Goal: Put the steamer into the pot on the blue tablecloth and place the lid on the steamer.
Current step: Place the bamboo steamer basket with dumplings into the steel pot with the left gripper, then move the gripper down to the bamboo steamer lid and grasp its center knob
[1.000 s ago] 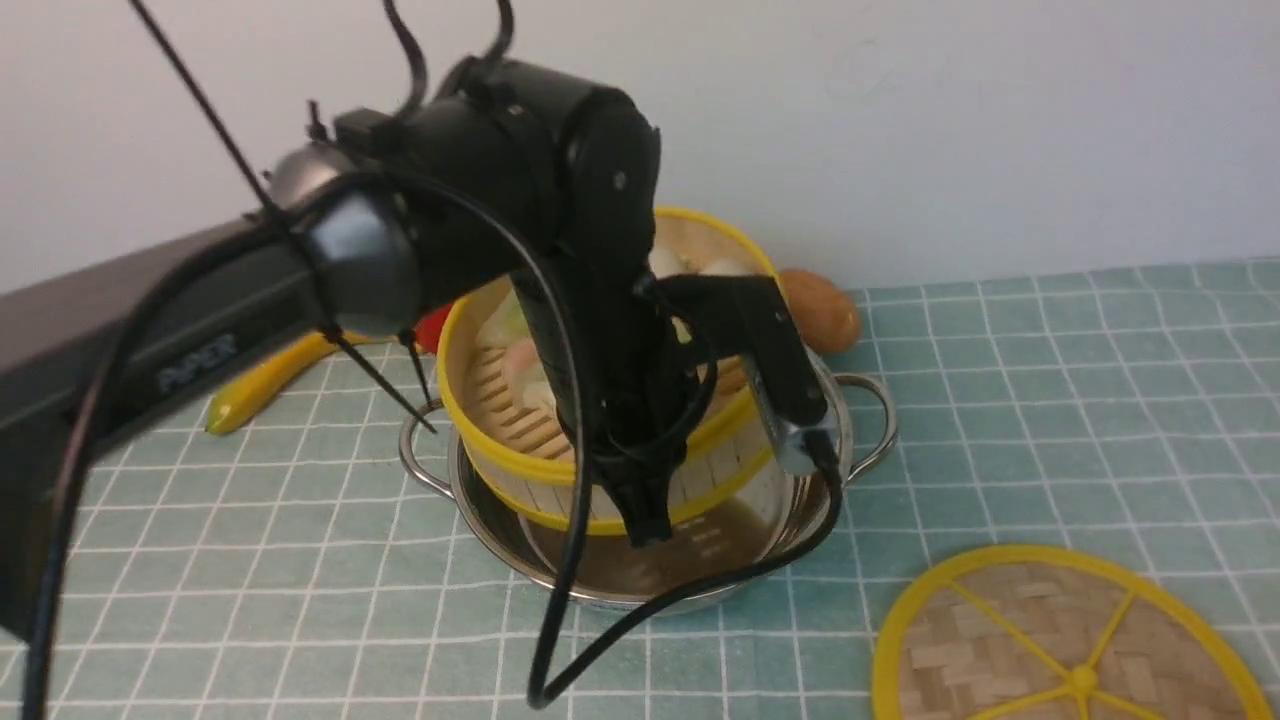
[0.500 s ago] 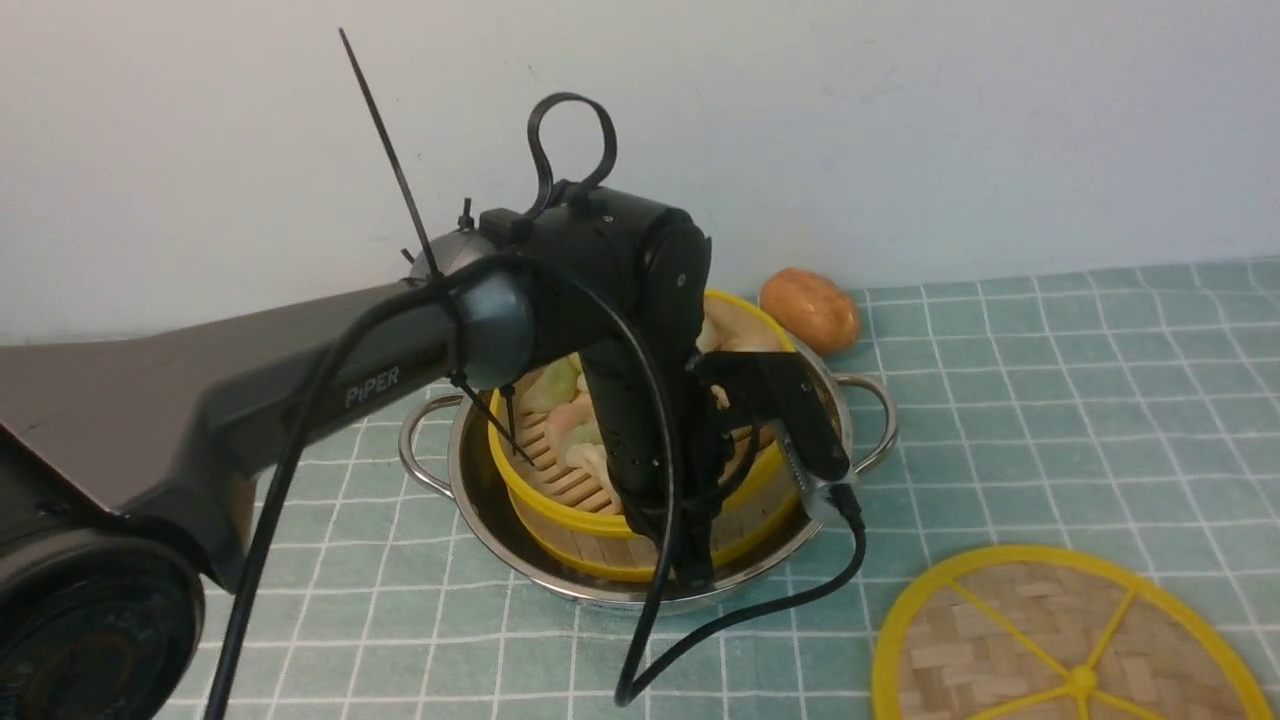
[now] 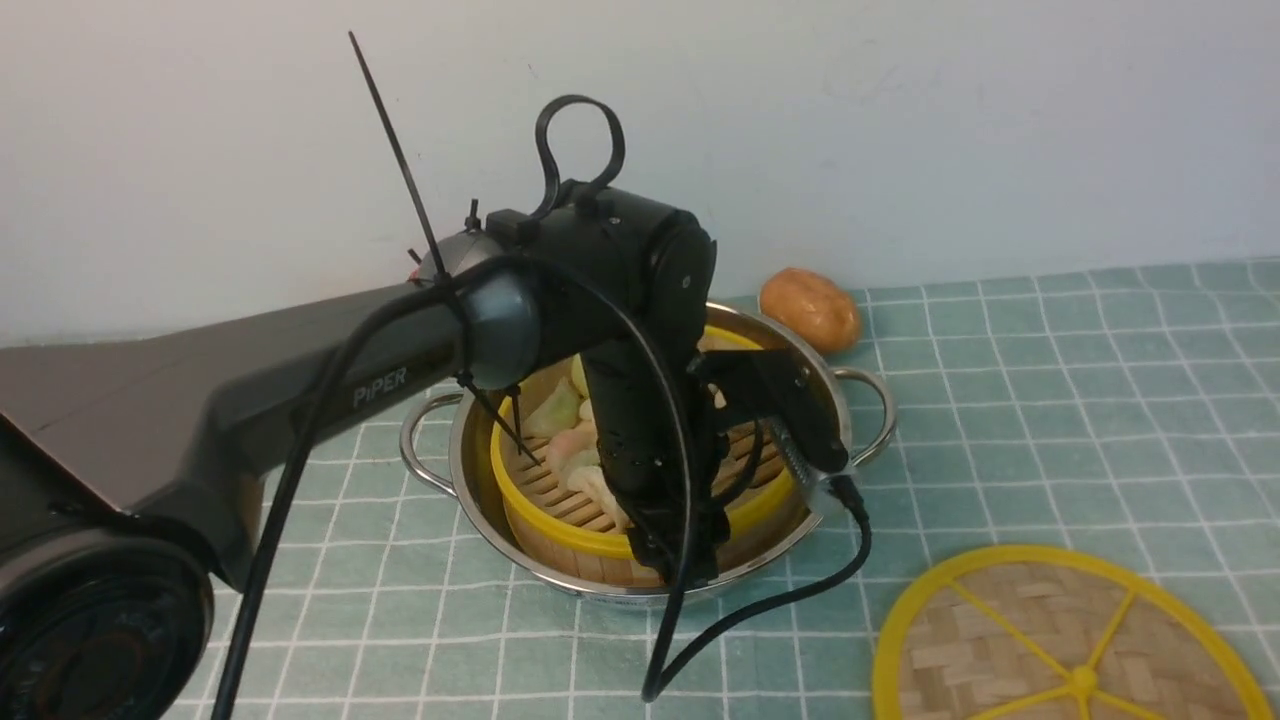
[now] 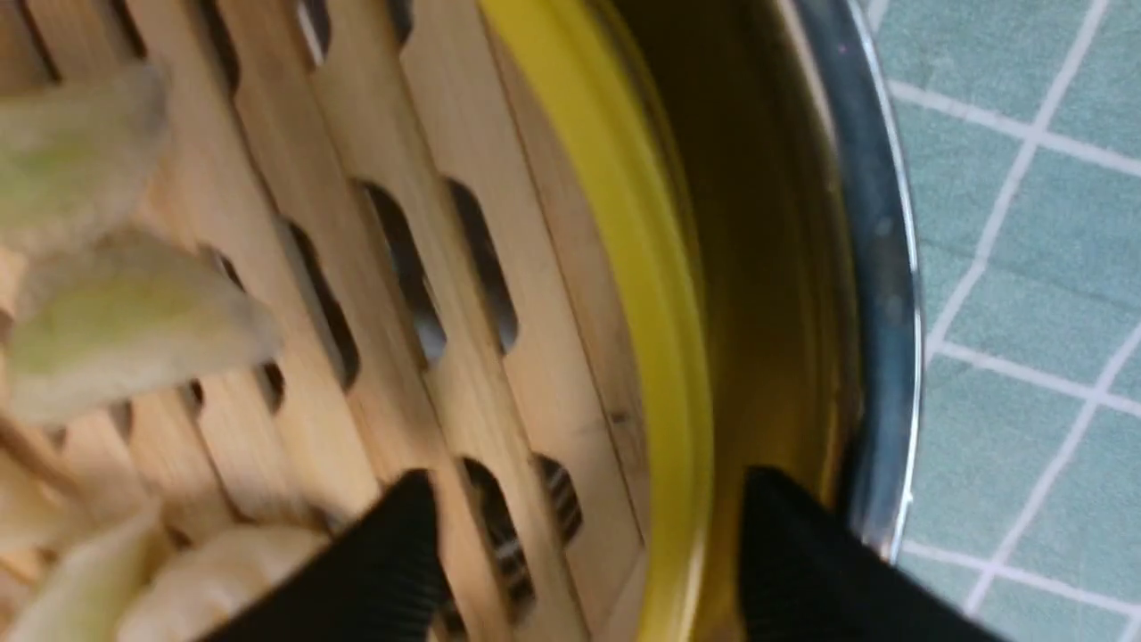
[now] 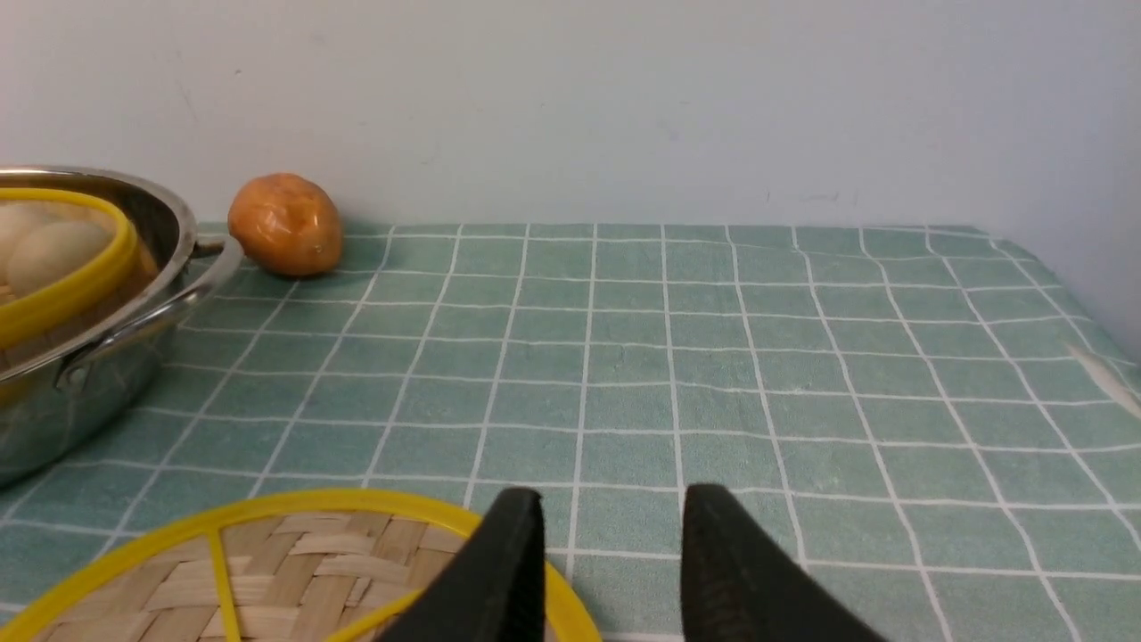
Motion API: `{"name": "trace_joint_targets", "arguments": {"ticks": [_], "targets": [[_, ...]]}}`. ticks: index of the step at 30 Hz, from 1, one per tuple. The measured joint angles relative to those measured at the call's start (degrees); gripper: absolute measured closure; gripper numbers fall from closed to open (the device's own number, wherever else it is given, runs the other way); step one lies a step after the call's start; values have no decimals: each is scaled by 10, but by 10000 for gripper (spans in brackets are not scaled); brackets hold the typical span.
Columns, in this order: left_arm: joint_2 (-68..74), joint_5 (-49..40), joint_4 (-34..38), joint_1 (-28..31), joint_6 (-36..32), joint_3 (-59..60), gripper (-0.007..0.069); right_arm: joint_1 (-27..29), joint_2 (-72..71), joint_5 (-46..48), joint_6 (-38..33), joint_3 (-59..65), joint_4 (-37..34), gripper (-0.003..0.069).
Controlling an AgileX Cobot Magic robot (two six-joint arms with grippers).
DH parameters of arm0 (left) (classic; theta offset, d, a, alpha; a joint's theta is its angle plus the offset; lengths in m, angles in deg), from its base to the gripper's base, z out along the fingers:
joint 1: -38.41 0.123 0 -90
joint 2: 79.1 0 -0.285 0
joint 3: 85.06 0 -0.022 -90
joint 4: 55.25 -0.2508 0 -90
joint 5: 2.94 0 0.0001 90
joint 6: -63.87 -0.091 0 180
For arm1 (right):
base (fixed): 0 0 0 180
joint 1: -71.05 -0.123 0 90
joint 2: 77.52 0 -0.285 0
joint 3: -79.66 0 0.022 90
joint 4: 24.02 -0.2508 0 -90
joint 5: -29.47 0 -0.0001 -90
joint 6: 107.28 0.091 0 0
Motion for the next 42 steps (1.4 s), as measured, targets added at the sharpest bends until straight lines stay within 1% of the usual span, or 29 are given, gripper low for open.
{"name": "trace_joint_targets", "arguments": {"ticks": [1,3,5,8,11,13,14,18,20,21,23,24,25,28,34,38,42], "targets": [[0,-2,0,0,2,-1,114,0,0,0,0,0,0,416],[-2,-21,-12,1,28,-20,45,0,0,0,0,0,0,416],[-11,-26,-15,1,51,-47,23,0,0,0,0,0,0,416],[-27,-27,-17,1,68,-77,25,0,0,0,0,0,0,416],[-61,-28,-23,1,88,-132,85,0,0,0,0,0,0,416],[-87,-28,-39,1,114,-161,168,0,0,0,0,0,0,416],[-89,-28,-40,1,120,-163,179,0,0,0,0,0,0,416],[-152,-30,-95,1,173,-181,501,0,0,0,0,0,0,416],[-184,-30,-133,1,203,-183,597,0,0,0,0,0,0,416],[-201,-30,-153,1,228,-183,627,0,0,0,0,0,0,416],[-235,-30,-186,1,272,-183,647,0,0,0,0,0,0,416],[-244,-30,-192,1,276,-183,647,0,0,0,0,0,0,416],[-264,-30,-211,1,303,-184,647,0,0,0,0,0,0,416],[-292,-30,-233,1,327,-184,646,0,0,0,0,0,0,416],[-311,-17,-257,1,334,-184,643,0,0,0,0,0,0,416],[-309,-3,-259,1,335,-184,633,0,0,0,0,0,0,416],[-318,46,-256,12,341,-145,633,0,0,0,0,0,0,416]]}}
